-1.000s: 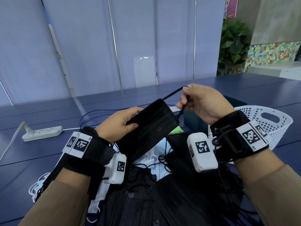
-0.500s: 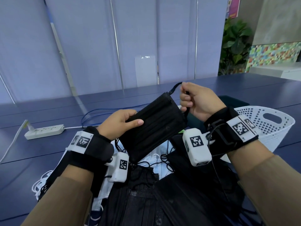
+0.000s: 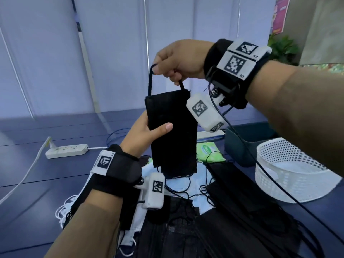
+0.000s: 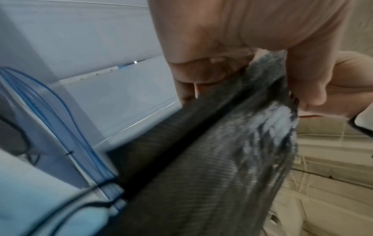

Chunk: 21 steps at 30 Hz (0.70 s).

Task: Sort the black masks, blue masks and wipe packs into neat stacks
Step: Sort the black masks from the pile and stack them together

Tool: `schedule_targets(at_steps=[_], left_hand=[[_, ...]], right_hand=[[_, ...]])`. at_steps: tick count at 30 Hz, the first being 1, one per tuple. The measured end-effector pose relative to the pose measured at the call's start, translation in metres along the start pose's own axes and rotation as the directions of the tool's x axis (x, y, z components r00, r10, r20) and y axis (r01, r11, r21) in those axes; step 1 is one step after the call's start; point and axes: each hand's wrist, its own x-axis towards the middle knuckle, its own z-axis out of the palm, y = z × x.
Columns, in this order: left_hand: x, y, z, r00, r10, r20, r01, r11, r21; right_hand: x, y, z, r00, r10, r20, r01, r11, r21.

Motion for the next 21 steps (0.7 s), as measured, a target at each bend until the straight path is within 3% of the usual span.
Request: schedule_targets(at_steps=[3,7,13,21], left_hand=[[0.001,0.005,-0.005,0.996,0.040,-0.081,-0.047,0.996,-0.082],[-0.001,0.002,-0.007,0.997,-0.077,-0.002,0.077,0.996,-0.052],[0.000,-0.004,0.004,0.995,-0.099,-0.010,0.100,0.995,0.029],[0.002,-0.015,0.008,0.993,-0.109,-0.039,0.107,0.993,-0.047]], right_hand=[[0.000,-0.002,0.005,0.999,-0.044,-0.014,0.044,0.999,0.005],[-0.001,-0.002,0.010,0.993,-0.073,-0.095,0.081,0.993,0.080],[0.001,0.002,0.000,0.970,-0.056,-0.238,0.102,0.978,0.184],[-0.007,0.033,0.002,0.993,0.007,-0.122,0.008,0.992,0.124]])
